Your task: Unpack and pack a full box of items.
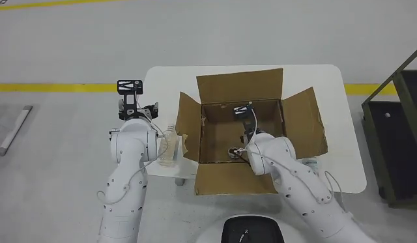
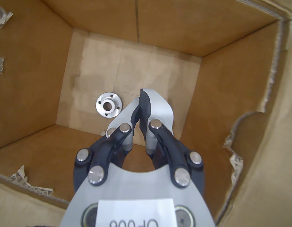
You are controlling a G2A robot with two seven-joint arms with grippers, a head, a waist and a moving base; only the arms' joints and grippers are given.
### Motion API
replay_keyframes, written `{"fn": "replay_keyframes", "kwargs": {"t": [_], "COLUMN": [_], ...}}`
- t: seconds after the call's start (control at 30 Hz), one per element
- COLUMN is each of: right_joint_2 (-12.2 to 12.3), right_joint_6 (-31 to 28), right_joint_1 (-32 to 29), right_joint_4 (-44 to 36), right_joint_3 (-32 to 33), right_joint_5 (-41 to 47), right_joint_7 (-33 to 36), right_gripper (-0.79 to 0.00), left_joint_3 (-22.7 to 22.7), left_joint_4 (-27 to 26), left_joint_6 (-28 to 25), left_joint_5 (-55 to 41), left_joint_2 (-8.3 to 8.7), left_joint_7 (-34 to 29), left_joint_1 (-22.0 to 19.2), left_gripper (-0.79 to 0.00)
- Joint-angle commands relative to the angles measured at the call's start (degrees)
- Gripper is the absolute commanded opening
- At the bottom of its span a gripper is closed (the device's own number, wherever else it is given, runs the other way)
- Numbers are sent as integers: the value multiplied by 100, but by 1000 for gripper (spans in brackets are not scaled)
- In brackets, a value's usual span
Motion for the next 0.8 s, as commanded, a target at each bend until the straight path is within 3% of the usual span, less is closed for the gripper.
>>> {"fn": "replay_keyframes", "kwargs": {"t": [0.0, 0.13, 0.17, 0.2, 0.23, 0.3, 0.77], "right_joint_2": [-69, -244, -290, -336, -380, -466, -779], "right_joint_6": [28, 189, 163, 155, 158, 185, 115], "right_joint_1": [229, 713, 845, 962, 1072, 1258, 1626], "right_joint_4": [278, 983, 1180, 1367, 1562, 1874, 2957], "right_joint_3": [-180, -523, -627, -719, -798, -913, -1167], "right_joint_5": [39, 247, 278, 314, 350, 452, 725], "right_joint_7": [171, 544, 627, 669, 738, 755, 609], "right_gripper": [-785, -785, -720, -548, -446, -400, -379], "left_joint_3": [0, 0, 0, 0, 0, 0, 0], "left_joint_4": [0, 0, 0, 0, 0, 0, 0], "left_joint_6": [0, 0, 0, 0, 0, 0, 0], "left_joint_5": [0, 0, 0, 0, 0, 0, 0], "left_joint_2": [0, 0, 0, 0, 0, 0, 0], "left_joint_7": [0, 0, 0, 0, 0, 0, 0], "left_joint_1": [0, 0, 0, 0, 0, 0, 0], "left_gripper": [0, 0, 0, 0, 0, 0, 0]}}
